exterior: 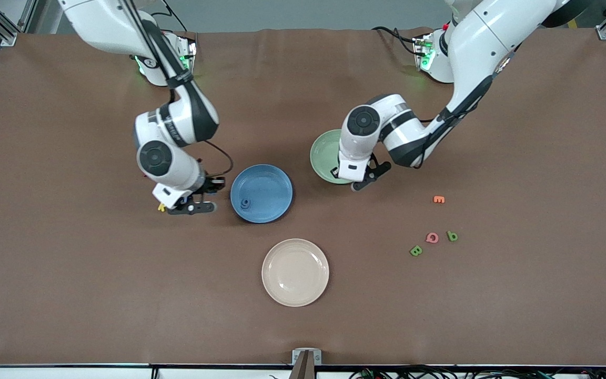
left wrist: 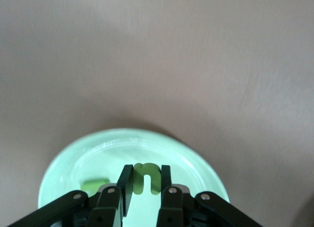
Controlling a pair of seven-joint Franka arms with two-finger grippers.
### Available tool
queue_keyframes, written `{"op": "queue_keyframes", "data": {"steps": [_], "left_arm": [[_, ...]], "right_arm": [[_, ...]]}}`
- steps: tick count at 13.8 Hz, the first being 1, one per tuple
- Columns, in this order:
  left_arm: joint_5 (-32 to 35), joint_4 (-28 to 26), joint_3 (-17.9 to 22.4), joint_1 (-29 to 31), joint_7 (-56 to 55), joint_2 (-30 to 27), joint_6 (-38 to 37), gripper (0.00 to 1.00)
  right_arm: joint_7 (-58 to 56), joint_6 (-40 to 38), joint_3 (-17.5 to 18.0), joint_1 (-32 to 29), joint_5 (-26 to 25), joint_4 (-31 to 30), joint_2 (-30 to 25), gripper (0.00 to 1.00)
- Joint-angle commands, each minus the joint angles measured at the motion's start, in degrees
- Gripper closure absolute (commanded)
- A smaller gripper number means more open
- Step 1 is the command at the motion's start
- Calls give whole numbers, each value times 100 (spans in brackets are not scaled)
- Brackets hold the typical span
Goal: Sort letters by color into matching plates
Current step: 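Drop n on green plate with the left gripper while the right gripper drops x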
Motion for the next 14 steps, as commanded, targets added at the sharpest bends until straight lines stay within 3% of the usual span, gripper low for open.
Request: {"op": "queue_keyframes", "data": {"steps": [1,5,8,9,10,11,14], "left_arm": [[109,-314,-71,-26,-434,-183,-8,100],[100,-658,-107,27,-540,-446,1,100],[100,-816,-177,36,-752,-482,-8,100],[100,-825,-177,36,-769,-482,-8,100],[100,-886,-177,36,-769,-491,-8,100],[100,-904,-177,44,-769,-491,-8,100],[100,-904,-160,53,-769,-438,-8,99]], "right_arm": [[884,-71,-60,408,198,951,837,100],[1782,-63,-60,761,198,1980,1655,100],[2056,-54,-60,814,190,2228,1903,98],[2092,-54,-60,831,189,2263,1947,86],[2118,-54,-60,831,198,2281,1947,30],[2144,-45,-60,866,190,2281,1947,0],[2101,-106,-69,867,137,2316,1912,0]]}}
